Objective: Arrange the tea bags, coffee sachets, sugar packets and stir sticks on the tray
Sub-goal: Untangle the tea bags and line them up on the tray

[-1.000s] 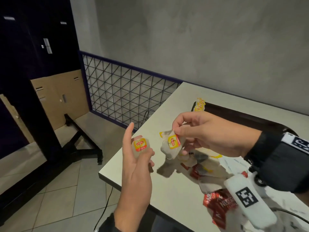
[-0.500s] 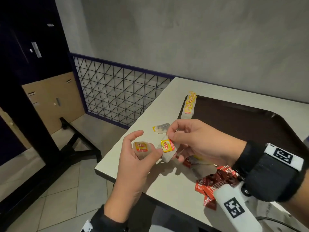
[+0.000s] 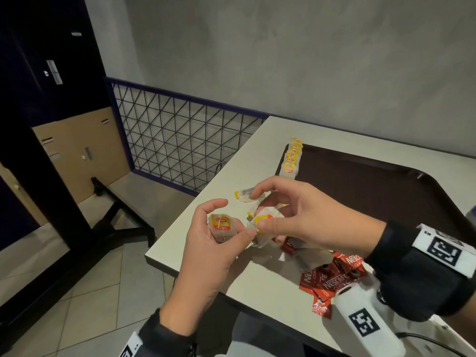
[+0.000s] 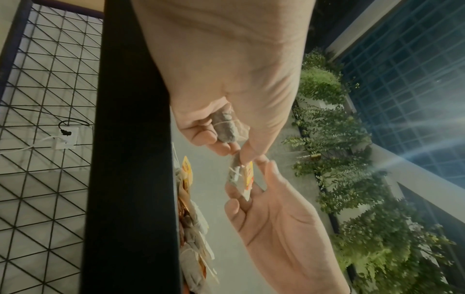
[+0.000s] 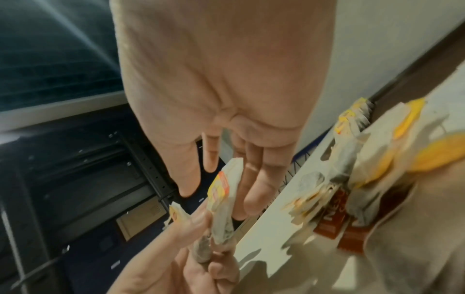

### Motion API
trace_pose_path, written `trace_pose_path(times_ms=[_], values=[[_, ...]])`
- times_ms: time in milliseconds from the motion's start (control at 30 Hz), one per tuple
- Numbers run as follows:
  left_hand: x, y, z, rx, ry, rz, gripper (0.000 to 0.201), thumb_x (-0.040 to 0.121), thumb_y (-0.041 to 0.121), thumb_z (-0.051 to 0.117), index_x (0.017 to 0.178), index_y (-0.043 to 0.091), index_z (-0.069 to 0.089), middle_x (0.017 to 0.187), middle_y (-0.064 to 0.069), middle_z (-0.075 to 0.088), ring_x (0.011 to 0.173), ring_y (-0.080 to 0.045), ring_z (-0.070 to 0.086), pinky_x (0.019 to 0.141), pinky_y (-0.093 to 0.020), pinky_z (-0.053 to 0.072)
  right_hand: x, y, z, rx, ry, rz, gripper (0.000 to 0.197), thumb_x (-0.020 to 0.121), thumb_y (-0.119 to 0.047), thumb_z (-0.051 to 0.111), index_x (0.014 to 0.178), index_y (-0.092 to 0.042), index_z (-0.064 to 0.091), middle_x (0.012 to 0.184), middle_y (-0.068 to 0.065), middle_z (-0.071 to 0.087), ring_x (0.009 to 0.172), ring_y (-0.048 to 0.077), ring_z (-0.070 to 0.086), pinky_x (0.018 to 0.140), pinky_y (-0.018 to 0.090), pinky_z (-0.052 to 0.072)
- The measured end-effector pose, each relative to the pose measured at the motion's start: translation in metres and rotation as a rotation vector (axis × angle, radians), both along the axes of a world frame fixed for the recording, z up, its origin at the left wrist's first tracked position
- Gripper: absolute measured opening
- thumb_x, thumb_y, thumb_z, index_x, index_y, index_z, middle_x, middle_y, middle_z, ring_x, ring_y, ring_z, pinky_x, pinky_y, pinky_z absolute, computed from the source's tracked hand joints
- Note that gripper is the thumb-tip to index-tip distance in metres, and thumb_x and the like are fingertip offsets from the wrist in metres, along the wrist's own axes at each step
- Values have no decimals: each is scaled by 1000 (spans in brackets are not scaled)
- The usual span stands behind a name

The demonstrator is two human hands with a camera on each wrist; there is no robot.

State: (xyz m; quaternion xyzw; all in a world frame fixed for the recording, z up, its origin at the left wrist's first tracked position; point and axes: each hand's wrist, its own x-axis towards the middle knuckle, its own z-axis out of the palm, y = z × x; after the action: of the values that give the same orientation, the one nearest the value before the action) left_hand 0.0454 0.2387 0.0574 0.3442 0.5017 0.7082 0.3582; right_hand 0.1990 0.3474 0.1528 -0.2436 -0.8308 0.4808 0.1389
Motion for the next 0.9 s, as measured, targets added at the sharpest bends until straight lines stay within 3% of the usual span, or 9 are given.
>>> trace_pose_path(times_ms=[67,133,233,333,400,500,633,733,900], values=[[0,0,0,-6,20,-4,59,77,6,84,121,31,54,85,-8,73,75,-25,67,74,-43,58,1,-1,3,176,-75,71,32,86,-22,80,113,-32,66,117,-3,66,99,15,67,85,41,59],[-1,0,-1,-13,43,-2,60,76,9,85,121,33,54,86,-8,73,76,-24,68,70,-38,57,-1,-2,4,276,-148,102,26,88,-21,79,110,-31,70,110,-9,68,92,5,65,82,30,54],[-2,0,-3,-22,65,-9,61,75,9,86,119,38,55,94,-9,74,82,-26,71,70,-36,59,-4,-3,3,361,-238,127,19,91,-26,74,108,-36,73,106,-14,70,101,7,65,91,38,53],[-2,1,-5,-21,79,-21,60,75,10,88,117,39,57,103,-11,73,92,-33,73,75,-43,61,-5,-3,4,385,-281,149,18,93,-34,70,110,-39,73,106,-17,70,100,8,65,89,37,55],[-2,1,-6,-16,88,-28,60,73,15,90,118,38,57,100,-12,72,93,-34,72,80,-48,62,-5,-2,5,400,-300,135,15,93,-36,70,108,-37,73,102,-15,70,94,9,65,84,35,55],[-1,0,-6,-5,113,-40,59,75,14,88,119,37,56,86,-8,72,84,-25,68,76,-40,58,-3,3,4,397,-292,95,10,93,-36,71,102,-32,73,89,-13,68,82,6,62,78,34,56],[0,0,-6,13,133,-39,58,79,2,82,119,34,55,79,-2,71,77,-19,64,74,-37,53,1,8,4,274,-246,36,7,93,-30,73,96,-25,76,90,-3,73,82,18,70,79,43,60],[0,-1,-7,31,128,-36,56,79,0,80,119,31,56,79,-3,70,74,-18,63,70,-35,52,7,9,3,29,-180,-18,12,92,-24,73,96,-14,77,90,9,76,79,28,74,76,42,63],[-2,-2,-8,61,91,-36,53,80,2,80,120,29,58,83,-5,69,74,-23,62,65,-30,53,11,8,2,-292,-80,-115,18,93,-16,69,101,-4,79,97,21,76,74,24,69,72,35,60]])
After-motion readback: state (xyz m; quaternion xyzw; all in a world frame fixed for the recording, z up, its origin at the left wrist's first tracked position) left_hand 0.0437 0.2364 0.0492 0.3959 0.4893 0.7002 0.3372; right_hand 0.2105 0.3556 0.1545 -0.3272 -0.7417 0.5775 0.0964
